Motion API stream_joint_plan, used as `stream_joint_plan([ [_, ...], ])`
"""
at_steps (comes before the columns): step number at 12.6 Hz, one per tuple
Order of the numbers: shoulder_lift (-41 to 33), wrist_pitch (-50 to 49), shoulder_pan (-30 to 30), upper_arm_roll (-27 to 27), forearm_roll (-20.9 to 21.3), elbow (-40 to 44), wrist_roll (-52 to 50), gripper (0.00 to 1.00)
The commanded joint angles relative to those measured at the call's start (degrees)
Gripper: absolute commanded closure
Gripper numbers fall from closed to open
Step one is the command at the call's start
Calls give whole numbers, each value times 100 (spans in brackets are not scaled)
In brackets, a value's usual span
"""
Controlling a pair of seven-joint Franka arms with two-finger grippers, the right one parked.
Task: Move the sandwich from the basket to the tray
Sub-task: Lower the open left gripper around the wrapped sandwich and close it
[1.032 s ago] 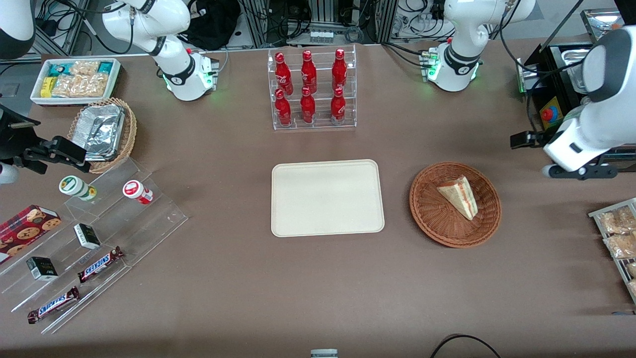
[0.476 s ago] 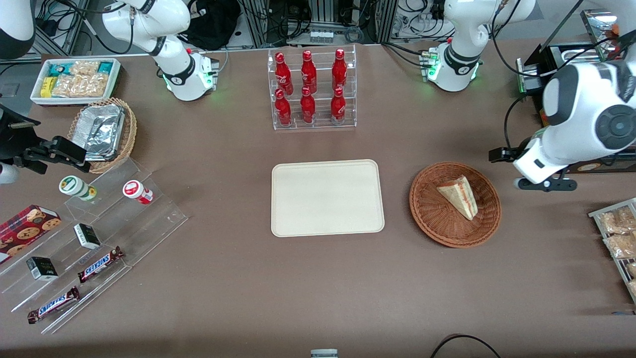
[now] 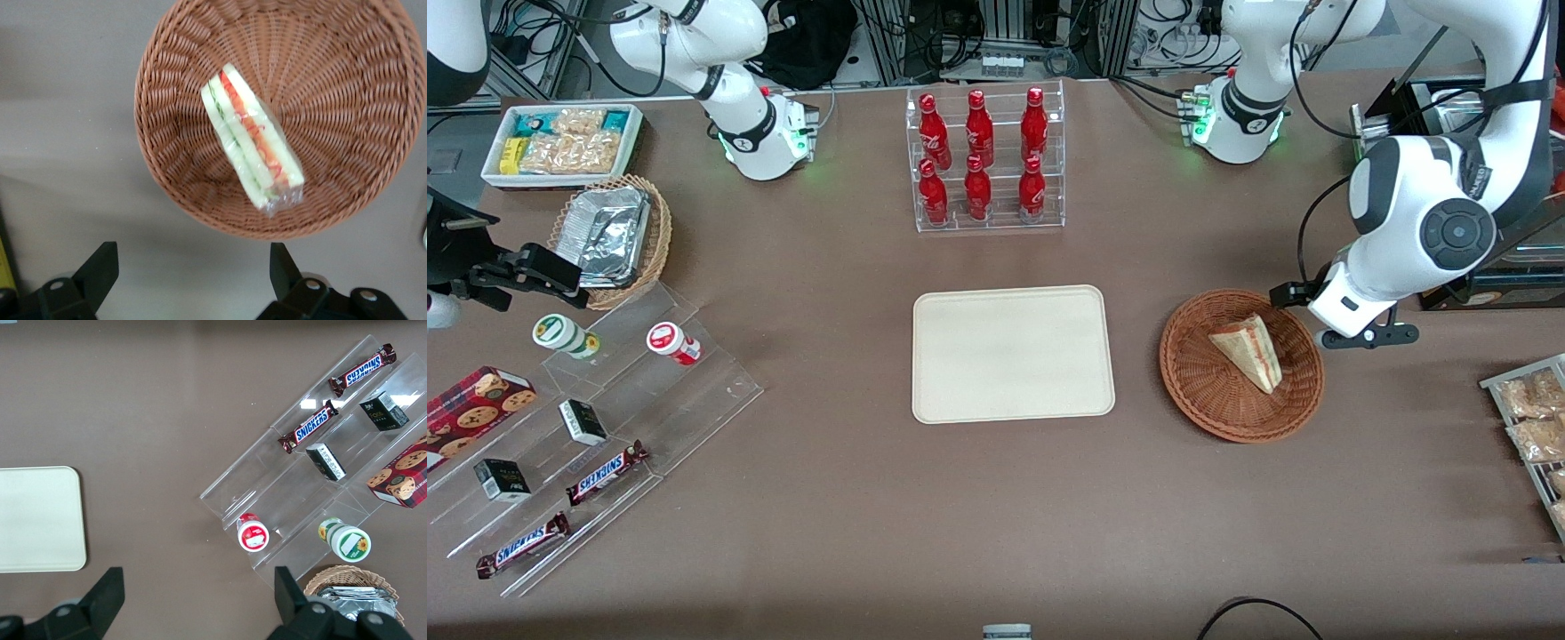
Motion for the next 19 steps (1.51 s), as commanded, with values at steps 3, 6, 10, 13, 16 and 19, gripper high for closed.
stream_joint_plan([
  [3,141,473,-48,17,40,-74,-1224,0],
  [6,150,526,-152,17,40,-162,-2007,0],
  [10,150,1316,-206,17,40,-601,-2657,0],
  [13,299,1413,-232,0,22,-584,-3369,0],
  [16,440,1738,-355,-1,14,-593,-4371,0],
  [19,484,1757,-355,-18,-65,-593,-4382,0],
])
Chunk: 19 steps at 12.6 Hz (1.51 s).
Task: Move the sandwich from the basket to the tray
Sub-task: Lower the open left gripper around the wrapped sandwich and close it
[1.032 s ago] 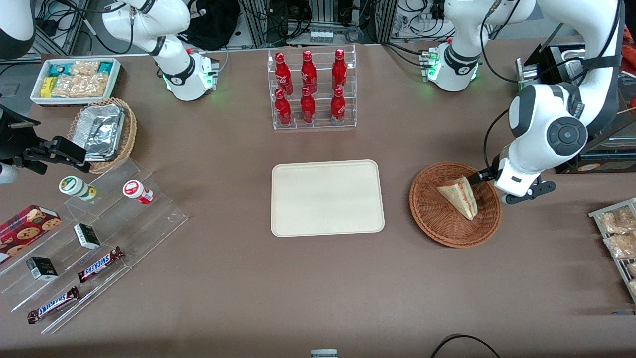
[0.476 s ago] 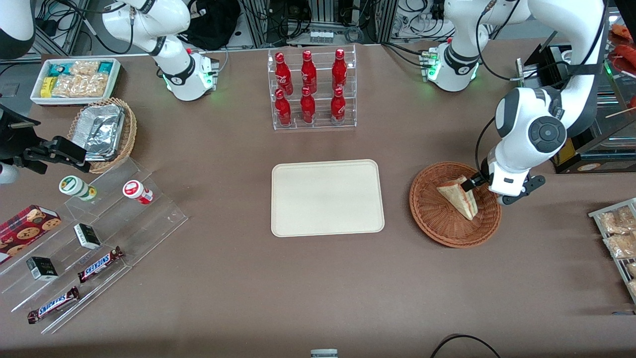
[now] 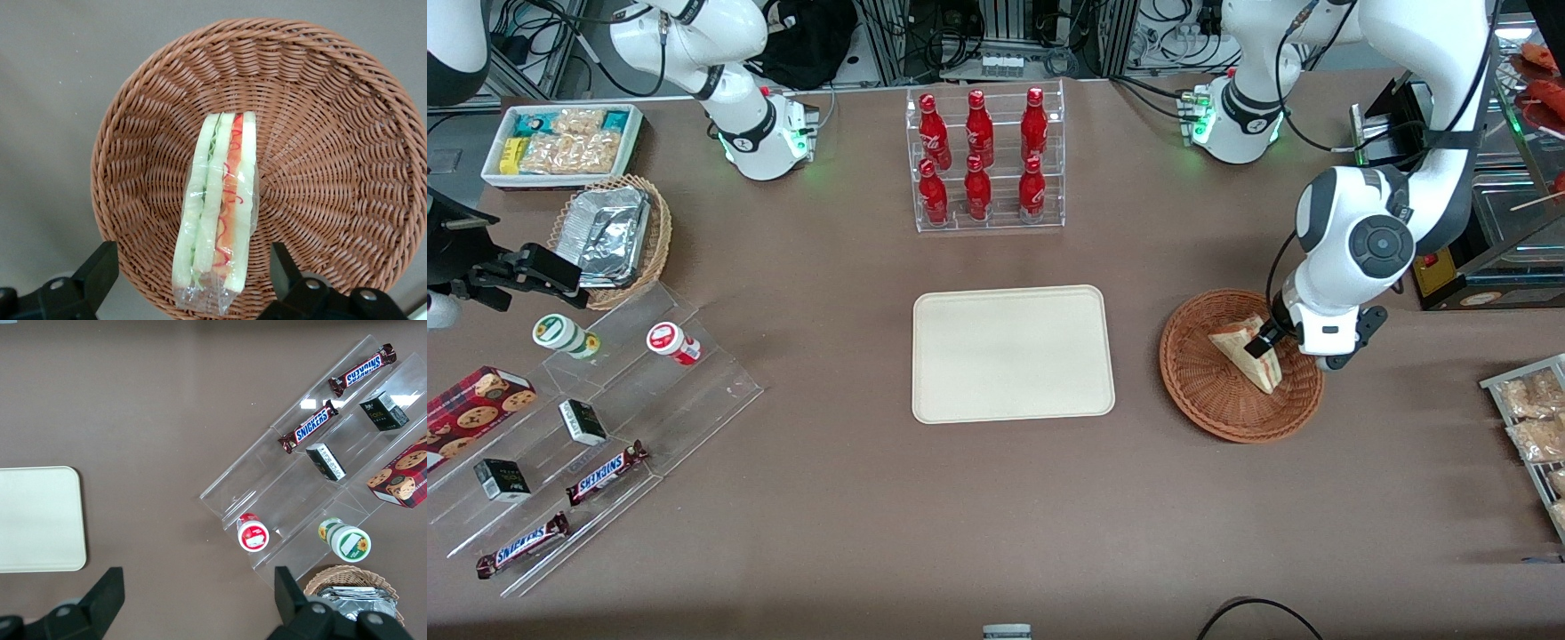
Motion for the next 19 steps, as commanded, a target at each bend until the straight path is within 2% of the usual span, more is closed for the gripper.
stream_joint_plan([
  [1,48,130,-64,32,-69,-27,-151,0],
  [5,268,349,-160,23,-393,-35,-151,0],
  [10,373,481,-169,5,-412,-114,-125,0],
  [12,479,805,-169,5,-412,-245,-116,15],
  [13,497,929,-160,5,-412,-316,-98,29],
  [16,436,860,-160,14,-412,-352,50,84],
  [17,357,659,-160,14,-420,-326,208,88],
  [19,120,176,-160,14,-420,-194,402,88],
])
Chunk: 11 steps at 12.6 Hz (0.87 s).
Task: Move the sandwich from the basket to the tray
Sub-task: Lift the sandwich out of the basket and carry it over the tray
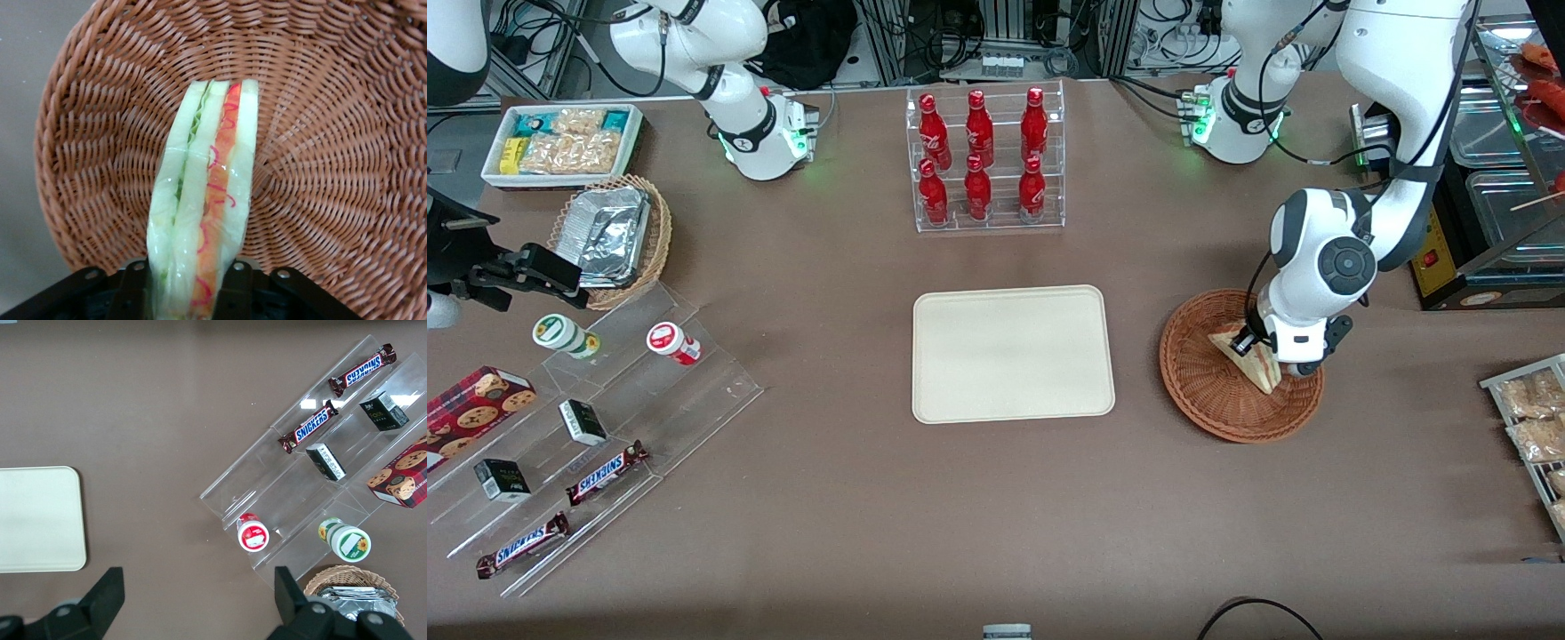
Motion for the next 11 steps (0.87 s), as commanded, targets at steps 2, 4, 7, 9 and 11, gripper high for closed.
stream_joint_plan([
  [2,-455,-1020,-121,-2,-83,355,252,89],
  [4,-394,-1758,-428,-38,-22,846,514,91],
  [7,-227,-2542,-876,-55,-30,1515,1393,93],
  [9,18,-2597,-1394,-47,-30,1832,1421,95],
  [11,352,-2597,-1781,-56,-30,2148,1674,95],
])
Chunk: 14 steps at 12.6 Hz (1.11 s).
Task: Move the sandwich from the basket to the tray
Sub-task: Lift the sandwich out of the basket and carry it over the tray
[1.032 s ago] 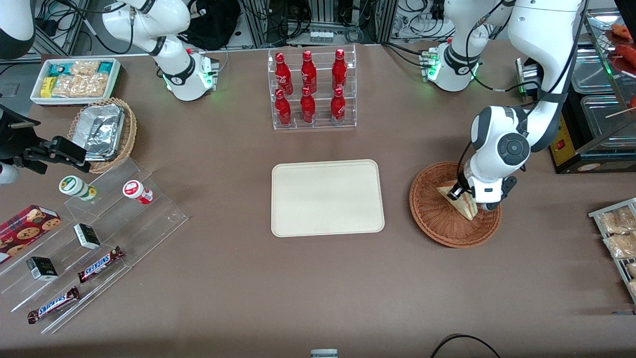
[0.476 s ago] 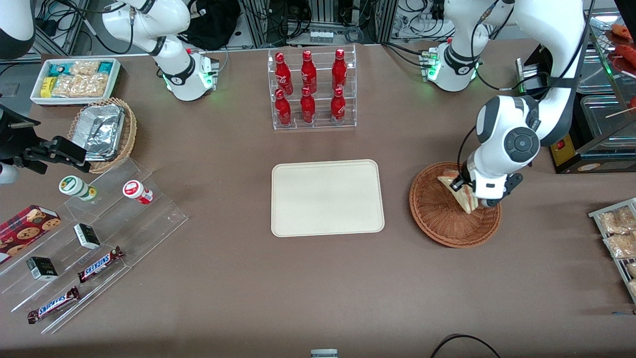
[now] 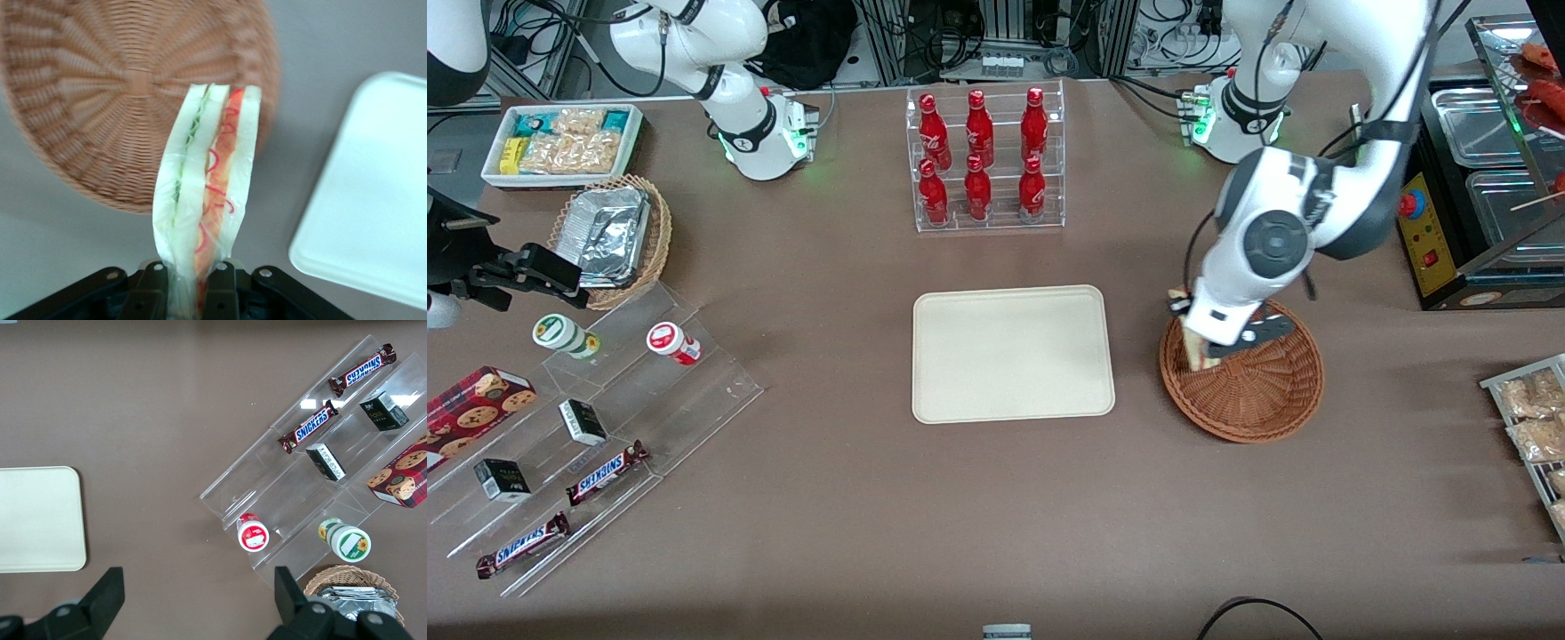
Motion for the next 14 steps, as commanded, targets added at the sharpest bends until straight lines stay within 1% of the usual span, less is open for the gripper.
stream_joint_plan([
  [1,651,-108,-522,73,-67,625,446,95],
  [3,1090,-99,-865,73,-242,1116,395,95],
  [4,1310,-90,-1049,73,-521,1371,316,95],
  [5,1556,-73,-1208,73,-646,1617,202,95],
  [9,2348,86,-1657,73,-647,2470,-553,95],
  [13,3025,103,-1930,73,-656,3288,-1247,95],
  [14,3096,95,-1965,73,-647,3351,-1397,95],
])
